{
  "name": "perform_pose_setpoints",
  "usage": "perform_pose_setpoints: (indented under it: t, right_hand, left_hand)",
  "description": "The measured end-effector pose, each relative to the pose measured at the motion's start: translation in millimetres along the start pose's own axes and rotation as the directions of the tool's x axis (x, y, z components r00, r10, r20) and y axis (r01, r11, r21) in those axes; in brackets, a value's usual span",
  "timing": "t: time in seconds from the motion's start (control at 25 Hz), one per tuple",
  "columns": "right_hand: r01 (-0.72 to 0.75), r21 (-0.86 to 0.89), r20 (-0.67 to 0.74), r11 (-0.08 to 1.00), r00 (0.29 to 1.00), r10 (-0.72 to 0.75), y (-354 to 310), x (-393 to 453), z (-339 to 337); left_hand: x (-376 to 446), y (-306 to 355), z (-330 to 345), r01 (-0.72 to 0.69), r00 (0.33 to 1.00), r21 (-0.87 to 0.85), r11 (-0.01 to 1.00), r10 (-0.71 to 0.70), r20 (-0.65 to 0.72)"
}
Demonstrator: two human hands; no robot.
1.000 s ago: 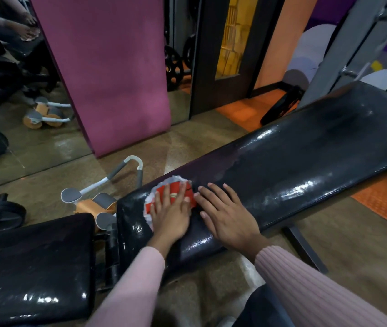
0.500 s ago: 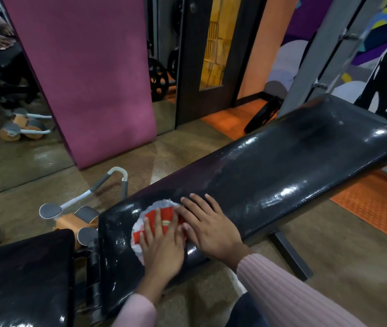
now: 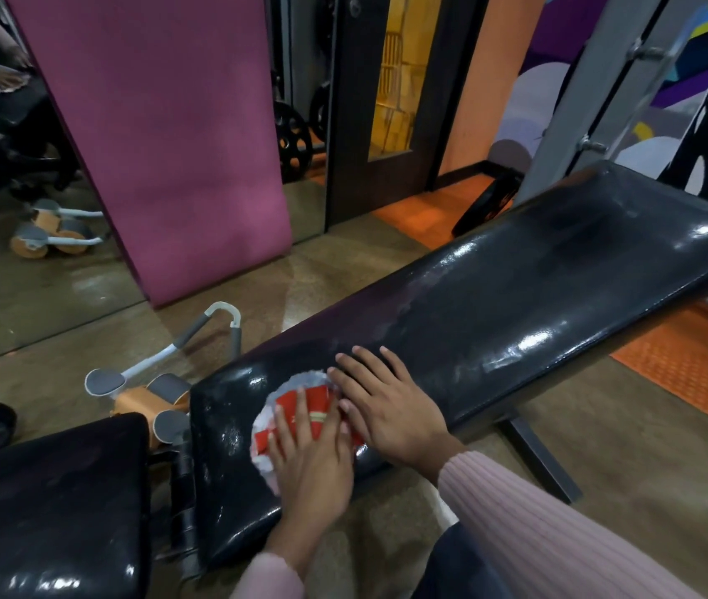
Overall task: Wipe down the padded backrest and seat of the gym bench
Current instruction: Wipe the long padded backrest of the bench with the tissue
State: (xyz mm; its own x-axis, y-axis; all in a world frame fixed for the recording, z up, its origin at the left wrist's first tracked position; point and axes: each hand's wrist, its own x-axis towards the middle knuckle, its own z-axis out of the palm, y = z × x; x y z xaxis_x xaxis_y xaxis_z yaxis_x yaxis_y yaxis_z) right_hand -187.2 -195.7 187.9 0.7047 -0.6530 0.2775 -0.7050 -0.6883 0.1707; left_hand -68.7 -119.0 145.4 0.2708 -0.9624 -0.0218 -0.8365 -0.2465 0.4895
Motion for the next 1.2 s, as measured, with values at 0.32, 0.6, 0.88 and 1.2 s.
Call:
perform_pose_setpoints:
  t: [0.32, 0.6, 0.88, 1.2]
  right_hand:
    - [-0.012, -0.009, -0.018, 1.000, 1.000, 0.012, -1.2, -2.2, 2.1]
    - [-0.003, -0.019, 0.015, 1.000, 1.000, 0.003, -3.1, -0.6, 2.0]
    - [0.001, 0.004, -0.014, 1.000, 1.000, -0.001, -3.3, -1.5, 0.9]
    - [0.033, -0.057, -0.004, 0.998, 0.999, -0.034, -3.2, 2.3, -4.2]
  left_hand:
    - [-16.1, -34.6, -7.5, 0.216, 0.976, -0.069, 0.974, -0.213, 0.052]
    - [13.1, 4.2, -9.6, 0.020, 0.997, -0.054, 0.998, -0.016, 0.070]
    - [-25.4, -43.7, -1.1, 0.188, 0.982, -0.113, 0.976, -0.188, 0.015]
    - [-7.1, -9.3, -0.6, -0.012, 1.000, -0.071, 0.997, 0.012, -0.006]
